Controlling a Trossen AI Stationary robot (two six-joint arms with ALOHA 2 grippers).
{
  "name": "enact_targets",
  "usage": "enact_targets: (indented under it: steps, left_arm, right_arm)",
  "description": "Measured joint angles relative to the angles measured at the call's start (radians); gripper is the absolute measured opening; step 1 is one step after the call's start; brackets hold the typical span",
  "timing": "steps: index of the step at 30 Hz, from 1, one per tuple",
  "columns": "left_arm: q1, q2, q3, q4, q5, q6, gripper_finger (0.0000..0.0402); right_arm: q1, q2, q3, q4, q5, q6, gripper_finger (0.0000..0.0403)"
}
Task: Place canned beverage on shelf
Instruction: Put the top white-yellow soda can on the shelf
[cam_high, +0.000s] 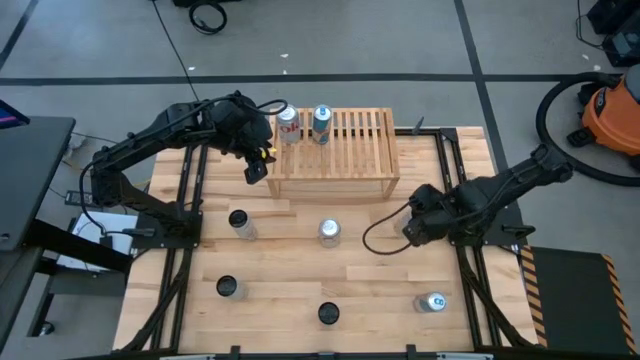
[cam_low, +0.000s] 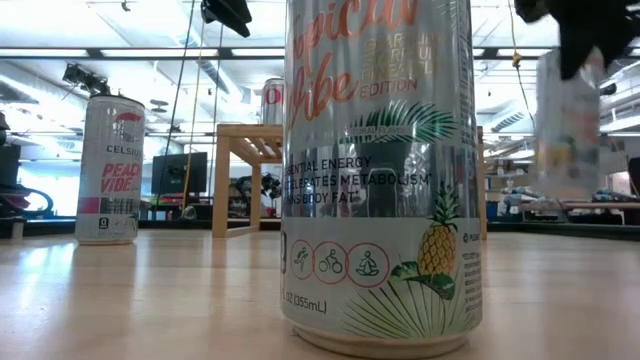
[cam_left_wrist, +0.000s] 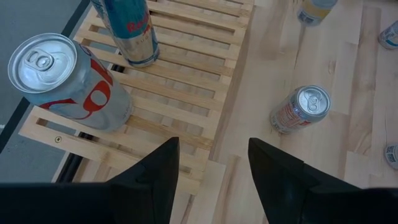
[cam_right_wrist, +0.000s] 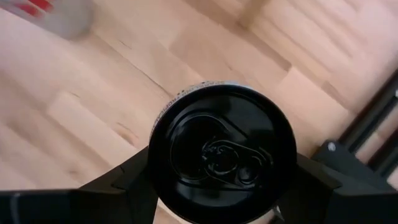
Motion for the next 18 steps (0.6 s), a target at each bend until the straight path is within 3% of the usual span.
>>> enact_targets:
  steps: [7,18]
  left_arm:
    - [0.000,0.000,0.000,0.000,0.000,0.000,0.0192]
    - [0.000,0.000,0.000,0.001,0.000,-0.001,0.0192]
  right_arm:
    - [-0.104,0.000,0.193,-0.015,0.026,-0.165,0.0257]
    - [-0.366,-0.001,0.439,0.028,0.086,-0.445,0.0257]
